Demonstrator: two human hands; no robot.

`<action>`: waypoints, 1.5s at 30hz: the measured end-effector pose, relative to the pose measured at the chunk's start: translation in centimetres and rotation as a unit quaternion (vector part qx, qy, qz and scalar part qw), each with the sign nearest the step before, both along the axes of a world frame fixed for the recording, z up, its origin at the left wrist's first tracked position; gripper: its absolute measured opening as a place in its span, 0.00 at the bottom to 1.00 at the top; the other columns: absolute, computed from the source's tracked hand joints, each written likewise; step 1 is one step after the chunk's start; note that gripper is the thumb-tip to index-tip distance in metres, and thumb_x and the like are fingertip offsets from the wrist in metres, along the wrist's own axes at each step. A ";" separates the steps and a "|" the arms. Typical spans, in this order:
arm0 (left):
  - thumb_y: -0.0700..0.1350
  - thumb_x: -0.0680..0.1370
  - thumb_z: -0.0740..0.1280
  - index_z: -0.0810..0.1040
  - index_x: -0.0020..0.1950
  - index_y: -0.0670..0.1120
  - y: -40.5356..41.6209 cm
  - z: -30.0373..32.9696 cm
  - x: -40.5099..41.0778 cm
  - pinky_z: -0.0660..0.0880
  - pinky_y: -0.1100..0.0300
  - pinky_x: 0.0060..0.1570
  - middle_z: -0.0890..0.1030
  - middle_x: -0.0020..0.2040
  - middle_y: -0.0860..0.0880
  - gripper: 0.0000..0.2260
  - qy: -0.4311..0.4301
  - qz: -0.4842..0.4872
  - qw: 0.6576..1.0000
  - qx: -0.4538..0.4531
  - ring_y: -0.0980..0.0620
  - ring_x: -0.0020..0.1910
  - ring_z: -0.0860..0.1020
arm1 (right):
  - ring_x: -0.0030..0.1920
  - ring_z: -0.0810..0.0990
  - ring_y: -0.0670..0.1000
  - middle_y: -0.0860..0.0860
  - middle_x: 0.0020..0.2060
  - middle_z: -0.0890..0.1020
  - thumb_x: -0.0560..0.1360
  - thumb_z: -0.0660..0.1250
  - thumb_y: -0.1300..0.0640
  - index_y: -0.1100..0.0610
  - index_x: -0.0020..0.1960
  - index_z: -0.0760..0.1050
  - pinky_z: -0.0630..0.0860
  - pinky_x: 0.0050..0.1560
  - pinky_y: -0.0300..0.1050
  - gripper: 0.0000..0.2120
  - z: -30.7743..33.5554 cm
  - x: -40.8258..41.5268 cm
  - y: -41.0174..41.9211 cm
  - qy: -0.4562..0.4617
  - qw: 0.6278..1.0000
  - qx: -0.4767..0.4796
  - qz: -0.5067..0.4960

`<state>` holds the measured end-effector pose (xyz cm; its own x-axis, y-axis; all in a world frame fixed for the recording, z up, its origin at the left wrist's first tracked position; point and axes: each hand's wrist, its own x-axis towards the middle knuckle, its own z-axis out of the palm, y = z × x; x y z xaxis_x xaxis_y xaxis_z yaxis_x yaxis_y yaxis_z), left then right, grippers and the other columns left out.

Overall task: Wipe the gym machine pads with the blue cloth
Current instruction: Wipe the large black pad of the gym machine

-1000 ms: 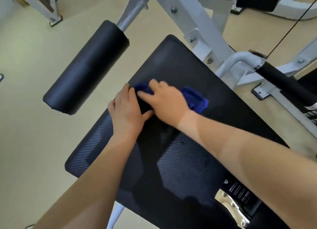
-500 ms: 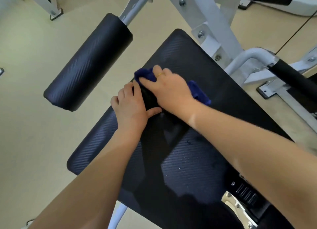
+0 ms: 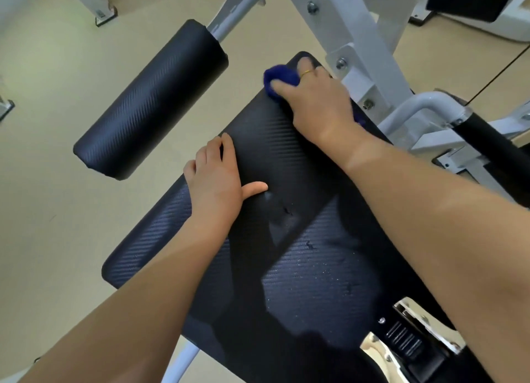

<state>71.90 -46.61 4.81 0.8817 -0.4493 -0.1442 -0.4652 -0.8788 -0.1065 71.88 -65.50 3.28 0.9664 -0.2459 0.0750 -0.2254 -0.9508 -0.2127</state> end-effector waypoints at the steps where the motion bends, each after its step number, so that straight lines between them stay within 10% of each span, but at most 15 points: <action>1: 0.65 0.68 0.66 0.51 0.76 0.43 0.0 -0.1 -0.1 0.57 0.49 0.66 0.60 0.73 0.44 0.45 0.002 0.002 1.000 -0.004 0.44 0.70 0.60 | 0.57 0.70 0.62 0.60 0.64 0.66 0.76 0.57 0.63 0.51 0.66 0.67 0.64 0.41 0.50 0.19 0.0 0.8 -1.5 0.002 0.998 0.018 -0.066; 5: 0.65 0.68 0.66 0.51 0.76 0.44 0.1 -0.4 0.1 0.57 0.49 0.67 0.59 0.74 0.45 0.46 0.002 0.003 1.000 -0.010 0.44 0.71 0.59 | 0.56 0.71 0.62 0.60 0.62 0.66 0.75 0.58 0.64 0.52 0.63 0.69 0.66 0.41 0.48 0.17 -0.1 1.3 -1.9 -0.002 0.991 0.061 -0.117; 11: 0.61 0.66 0.71 0.55 0.75 0.42 -0.1 -0.5 0.0 0.59 0.50 0.68 0.62 0.74 0.44 0.46 0.004 0.019 0.999 -0.046 0.45 0.72 0.61 | 0.57 0.71 0.58 0.58 0.67 0.64 0.77 0.58 0.60 0.48 0.70 0.64 0.63 0.40 0.47 0.22 0.4 -0.9 5.2 -0.017 0.991 0.012 0.133; 17: 0.57 0.63 0.76 0.52 0.75 0.42 0.2 -1.0 -0.1 0.65 0.49 0.65 0.70 0.68 0.43 0.51 0.011 0.045 0.990 -0.134 0.44 0.66 0.68 | 0.56 0.71 0.61 0.59 0.64 0.65 0.76 0.57 0.61 0.49 0.67 0.67 0.66 0.43 0.49 0.20 0.1 0.7 0.5 0.001 0.995 0.055 -0.085; 24: 0.52 0.64 0.77 0.41 0.77 0.46 1.3 -0.1 0.2 0.69 0.48 0.63 0.70 0.69 0.45 0.55 0.078 0.082 0.971 -0.210 0.45 0.66 0.69 | 0.55 0.73 0.59 0.58 0.65 0.65 0.77 0.60 0.57 0.48 0.71 0.61 0.66 0.38 0.48 0.24 0.5 -2.9 9.0 0.009 0.991 0.046 0.125; 30: 0.64 0.65 0.71 0.48 0.76 0.44 3.9 1.8 -2.1 0.55 0.45 0.70 0.57 0.75 0.42 0.51 0.025 0.065 0.996 -0.060 0.42 0.73 0.56 | 0.58 0.71 0.62 0.61 0.69 0.61 0.78 0.56 0.60 0.50 0.69 0.64 0.66 0.40 0.50 0.20 1.0 -1.0 4.8 0.037 0.998 0.046 -0.036; 37: 0.65 0.63 0.72 0.39 0.76 0.43 5.0 1.9 -4.1 0.53 0.48 0.71 0.54 0.77 0.44 0.57 0.059 0.093 0.993 -0.038 0.45 0.75 0.55 | 0.60 0.70 0.60 0.59 0.69 0.60 0.79 0.56 0.57 0.48 0.73 0.58 0.69 0.43 0.50 0.24 1.3 -4.0 12.2 0.057 0.984 0.049 0.161; 45: 0.63 0.61 0.74 0.41 0.76 0.42 6.6 0.9 -4.5 0.54 0.51 0.72 0.53 0.77 0.44 0.58 0.048 0.039 0.998 -0.033 0.46 0.75 0.55 | 0.56 0.72 0.61 0.60 0.67 0.63 0.77 0.57 0.60 0.50 0.69 0.64 0.67 0.41 0.49 0.20 1.3 -2.2 10.3 0.037 0.998 0.057 -0.002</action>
